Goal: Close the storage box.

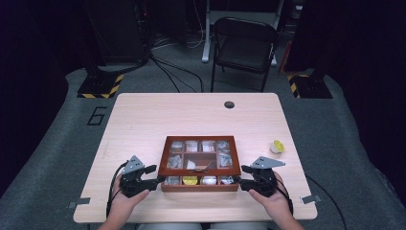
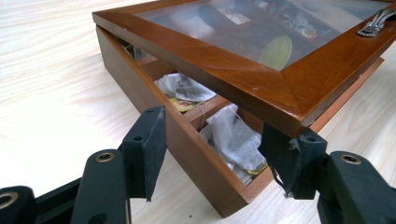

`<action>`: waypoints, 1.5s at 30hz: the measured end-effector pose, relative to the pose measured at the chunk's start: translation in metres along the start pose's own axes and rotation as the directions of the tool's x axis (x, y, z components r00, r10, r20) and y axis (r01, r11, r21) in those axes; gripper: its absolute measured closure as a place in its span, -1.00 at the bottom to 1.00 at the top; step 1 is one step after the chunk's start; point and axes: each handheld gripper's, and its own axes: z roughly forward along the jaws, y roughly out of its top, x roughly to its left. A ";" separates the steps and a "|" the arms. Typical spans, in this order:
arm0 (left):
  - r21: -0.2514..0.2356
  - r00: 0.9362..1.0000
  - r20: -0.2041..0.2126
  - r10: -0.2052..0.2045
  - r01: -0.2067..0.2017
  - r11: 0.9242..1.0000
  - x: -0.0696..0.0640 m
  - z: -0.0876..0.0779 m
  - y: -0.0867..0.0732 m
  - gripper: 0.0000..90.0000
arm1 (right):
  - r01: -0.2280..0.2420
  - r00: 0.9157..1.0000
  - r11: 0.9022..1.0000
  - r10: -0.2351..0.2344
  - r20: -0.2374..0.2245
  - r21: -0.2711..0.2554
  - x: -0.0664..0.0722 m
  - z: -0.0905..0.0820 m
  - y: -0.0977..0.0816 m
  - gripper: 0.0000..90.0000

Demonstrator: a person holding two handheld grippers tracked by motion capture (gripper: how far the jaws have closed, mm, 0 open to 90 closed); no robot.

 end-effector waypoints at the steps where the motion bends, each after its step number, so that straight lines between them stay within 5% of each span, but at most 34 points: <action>1: 0.002 1.000 -0.001 0.003 -0.003 1.000 0.000 0.000 -0.001 -0.09 | -0.001 1.000 1.000 0.001 -0.001 0.002 0.000 0.000 0.000 -0.03; 33: 0.082 1.000 0.017 -0.019 0.018 0.996 0.000 0.004 -0.014 -0.12 | -0.019 1.000 0.995 0.021 -0.016 0.093 -0.003 0.004 -0.014 -0.08; 42: 0.177 1.000 0.026 0.001 -0.006 0.984 -0.002 0.003 -0.022 -0.13 | 0.017 1.000 0.992 -0.016 -0.009 0.121 0.002 -0.002 -0.020 -0.09; 45: 0.162 0.999 0.032 -0.016 0.011 0.987 -0.002 0.000 -0.022 -0.13 | 0.003 1.000 0.993 -0.001 -0.014 0.115 0.002 -0.007 -0.022 -0.10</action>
